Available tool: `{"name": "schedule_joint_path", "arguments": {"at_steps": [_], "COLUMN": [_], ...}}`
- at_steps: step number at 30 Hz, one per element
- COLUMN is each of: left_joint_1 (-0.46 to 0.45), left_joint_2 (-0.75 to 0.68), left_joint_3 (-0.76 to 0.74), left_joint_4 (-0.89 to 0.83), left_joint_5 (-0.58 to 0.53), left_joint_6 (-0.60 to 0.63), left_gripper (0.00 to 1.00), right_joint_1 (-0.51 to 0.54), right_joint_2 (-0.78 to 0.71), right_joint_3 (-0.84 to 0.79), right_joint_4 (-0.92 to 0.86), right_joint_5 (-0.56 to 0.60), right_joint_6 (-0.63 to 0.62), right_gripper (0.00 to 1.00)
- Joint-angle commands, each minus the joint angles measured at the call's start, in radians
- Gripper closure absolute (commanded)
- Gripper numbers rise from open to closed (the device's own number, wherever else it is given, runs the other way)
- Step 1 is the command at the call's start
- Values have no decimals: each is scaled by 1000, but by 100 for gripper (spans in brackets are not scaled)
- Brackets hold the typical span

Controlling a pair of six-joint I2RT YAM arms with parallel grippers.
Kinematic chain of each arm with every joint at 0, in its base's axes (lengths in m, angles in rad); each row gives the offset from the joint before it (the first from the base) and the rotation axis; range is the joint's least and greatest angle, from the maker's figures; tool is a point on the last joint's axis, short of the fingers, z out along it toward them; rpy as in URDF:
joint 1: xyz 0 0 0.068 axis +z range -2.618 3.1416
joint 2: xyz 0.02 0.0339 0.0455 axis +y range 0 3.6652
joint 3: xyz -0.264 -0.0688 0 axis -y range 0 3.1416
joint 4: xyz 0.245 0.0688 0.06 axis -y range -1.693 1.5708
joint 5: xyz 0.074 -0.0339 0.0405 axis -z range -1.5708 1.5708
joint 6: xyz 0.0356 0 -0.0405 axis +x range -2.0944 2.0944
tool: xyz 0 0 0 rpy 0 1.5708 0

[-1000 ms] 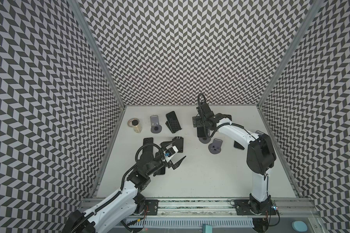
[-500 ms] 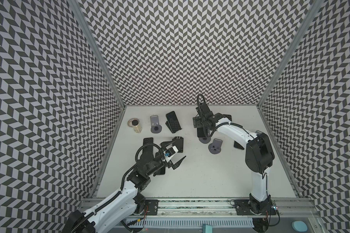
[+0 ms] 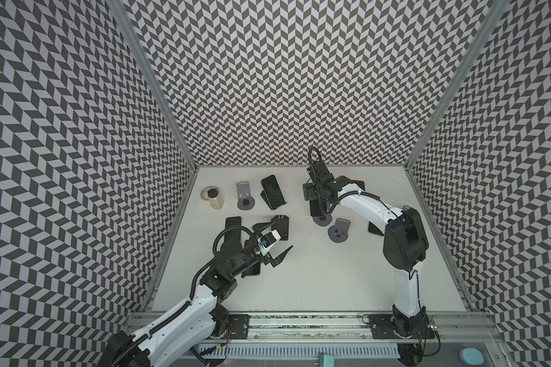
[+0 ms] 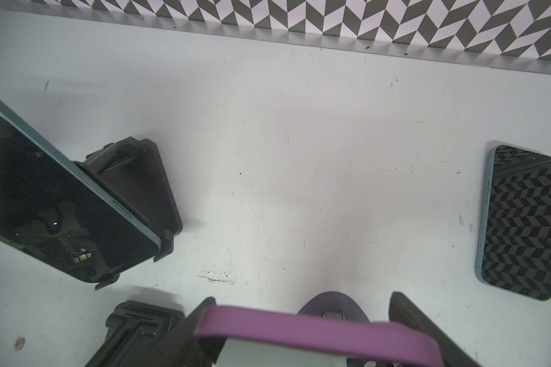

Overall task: Remove the phone from the phone stand
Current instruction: 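Pull the purple-edged phone upward off the grey stand with the right gripper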

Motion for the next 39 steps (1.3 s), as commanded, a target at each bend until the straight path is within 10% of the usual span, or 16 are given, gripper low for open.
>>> {"name": "schedule_joint_path", "arguments": {"at_steps": [1,39], "left_joint_1": [-9,-19], "left_joint_2": [-12,-20], "left_joint_3": [-10,-6], "left_joint_4": [11,1], "left_joint_5": [2,10], "left_joint_6": [24,33], "left_gripper": [0,0], "right_joint_1": [-6,-5], "right_joint_2": [29,55], "right_joint_3": [45,141], "right_joint_4": [-32,-155], "right_joint_5": [6,22], "right_joint_6": [12,22], "right_gripper": [17,29]}}
